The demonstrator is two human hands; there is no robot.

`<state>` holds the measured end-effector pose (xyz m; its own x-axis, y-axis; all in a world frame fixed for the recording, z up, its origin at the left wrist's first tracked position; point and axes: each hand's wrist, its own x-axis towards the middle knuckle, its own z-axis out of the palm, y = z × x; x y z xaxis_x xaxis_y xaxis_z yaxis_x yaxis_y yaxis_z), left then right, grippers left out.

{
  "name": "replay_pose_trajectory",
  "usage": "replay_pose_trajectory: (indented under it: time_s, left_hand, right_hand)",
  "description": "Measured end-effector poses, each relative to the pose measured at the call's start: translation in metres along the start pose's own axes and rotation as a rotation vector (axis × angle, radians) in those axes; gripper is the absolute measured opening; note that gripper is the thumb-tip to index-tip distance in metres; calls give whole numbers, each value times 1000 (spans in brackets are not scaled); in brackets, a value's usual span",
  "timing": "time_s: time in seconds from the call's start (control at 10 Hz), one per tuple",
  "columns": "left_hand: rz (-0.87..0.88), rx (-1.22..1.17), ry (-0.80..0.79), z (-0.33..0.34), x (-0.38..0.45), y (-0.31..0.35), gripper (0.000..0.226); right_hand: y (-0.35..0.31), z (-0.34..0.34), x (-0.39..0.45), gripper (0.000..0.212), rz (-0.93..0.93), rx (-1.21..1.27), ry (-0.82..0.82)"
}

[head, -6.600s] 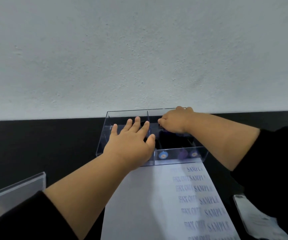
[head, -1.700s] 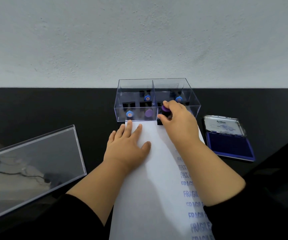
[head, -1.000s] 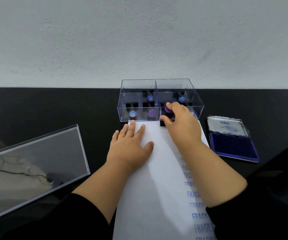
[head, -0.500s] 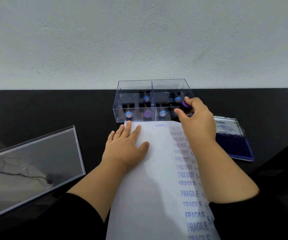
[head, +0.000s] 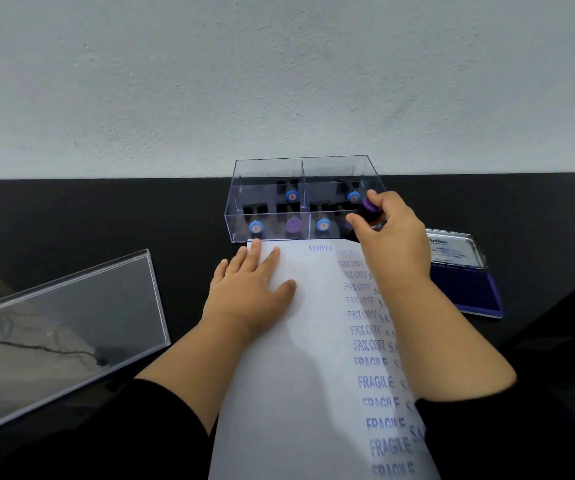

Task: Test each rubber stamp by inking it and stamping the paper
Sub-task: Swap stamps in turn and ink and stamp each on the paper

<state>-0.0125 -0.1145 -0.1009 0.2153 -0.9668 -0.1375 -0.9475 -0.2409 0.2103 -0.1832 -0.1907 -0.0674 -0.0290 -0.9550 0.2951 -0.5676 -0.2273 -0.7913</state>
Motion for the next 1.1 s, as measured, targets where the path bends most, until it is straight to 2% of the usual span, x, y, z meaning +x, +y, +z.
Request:
replay_pose_trajectory:
  time_s: [0.8,1.1]
  left_hand:
    - [3,12,-2,1,2,0,61]
    - [2,20,-11,1,1,-1,61]
  right_hand:
    - [0,-2,-1,28,-6,-30,-42]
    - [8,-27,-5,32,4,-100,23]
